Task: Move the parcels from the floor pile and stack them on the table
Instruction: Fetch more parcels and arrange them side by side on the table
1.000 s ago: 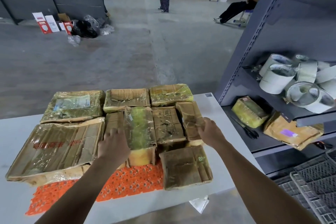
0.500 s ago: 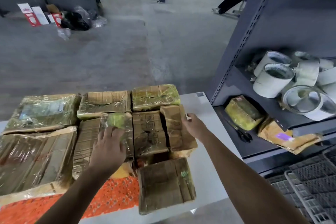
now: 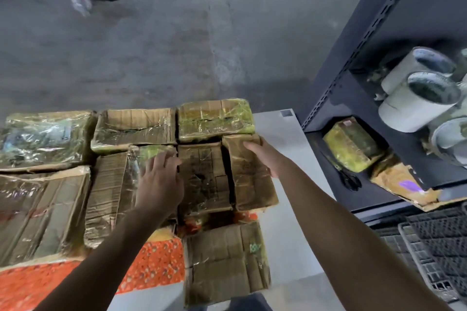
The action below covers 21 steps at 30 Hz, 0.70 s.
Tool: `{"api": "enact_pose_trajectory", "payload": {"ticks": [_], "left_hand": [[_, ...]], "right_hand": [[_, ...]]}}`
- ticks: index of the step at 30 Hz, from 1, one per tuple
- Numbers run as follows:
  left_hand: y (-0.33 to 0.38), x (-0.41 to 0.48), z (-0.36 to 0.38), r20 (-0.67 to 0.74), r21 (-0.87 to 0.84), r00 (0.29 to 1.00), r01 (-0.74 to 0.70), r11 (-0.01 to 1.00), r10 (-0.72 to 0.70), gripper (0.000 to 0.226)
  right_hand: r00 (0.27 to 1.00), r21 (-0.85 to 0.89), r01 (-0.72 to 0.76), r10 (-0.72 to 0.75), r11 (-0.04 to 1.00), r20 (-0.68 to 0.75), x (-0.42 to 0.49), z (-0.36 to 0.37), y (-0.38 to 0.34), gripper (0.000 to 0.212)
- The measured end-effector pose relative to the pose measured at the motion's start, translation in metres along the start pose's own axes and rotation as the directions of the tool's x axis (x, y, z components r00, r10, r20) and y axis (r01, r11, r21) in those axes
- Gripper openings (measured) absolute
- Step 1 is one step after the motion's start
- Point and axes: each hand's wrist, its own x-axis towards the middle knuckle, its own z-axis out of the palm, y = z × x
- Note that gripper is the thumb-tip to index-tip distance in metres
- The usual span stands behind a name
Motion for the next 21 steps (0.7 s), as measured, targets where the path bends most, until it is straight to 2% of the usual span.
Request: {"api": "enact_pose_trajectory", "payload": {"ticks": [3,4,6,8,11,13,15,17,19,21], "left_hand": [[0.007,-0.006,0.0,-0.002,-0.03,0.998,0.058,0.998,-0.058,0.029],[0.01,-0.011,-0.001,-0.017,-0.059,0.997,0.069,0.996,-0.07,0.03],[0.009,-0.024,-0.003,-0.068,-0.098,0.994,0.082,0.992,-0.089,0.031],[0.002,-0.042,-0.004,-0.148,-0.086,0.98,0.119,0.989,-0.131,0.03],[-0.011,-0.073,-0.007,-0.243,-0.064,0.939,0.235,0.97,-0.244,0.033],[-0.017,-0.087,-0.009,-0.235,-0.037,0.913,0.335,0.941,-0.334,0.034],[-0.022,-0.096,-0.01,-0.212,-0.025,0.889,0.41,0.912,-0.406,0.031],[-0.027,-0.1,-0.013,-0.198,-0.056,0.908,0.366,0.929,-0.369,0.023],[-0.034,-0.103,-0.017,-0.176,-0.078,0.941,0.28,0.957,-0.29,0.02],[-0.046,-0.108,-0.02,-0.156,-0.082,0.937,0.302,0.95,-0.311,0.034]], "right_hand": [[0.999,-0.001,0.042,-0.042,0.999,0.025,0.005,0.0,0.005,0.052],[0.999,-0.061,0.043,-0.042,0.997,0.019,0.005,0.0,0.005,0.054],[0.997,-0.289,0.038,-0.055,0.957,-0.05,0.004,-0.002,0.004,0.066],[0.971,-0.495,0.064,-0.168,0.867,-0.169,0.001,0.0,0.001,0.07],[0.896,-0.7,0.124,-0.382,0.703,-0.226,-0.009,0.01,-0.005,0.055],[0.887,-0.784,0.112,-0.418,0.61,-0.197,-0.017,0.019,-0.008,0.054],[0.893,-0.819,0.095,-0.412,0.566,-0.182,-0.024,0.026,-0.006,0.059],[0.89,-0.852,0.08,-0.422,0.518,-0.173,-0.031,0.031,-0.004,0.063],[0.884,-0.901,0.072,-0.447,0.427,-0.141,-0.038,0.035,-0.001,0.064],[0.864,-0.928,0.099,-0.494,0.358,-0.098,-0.046,0.041,0.0,0.063]]}}
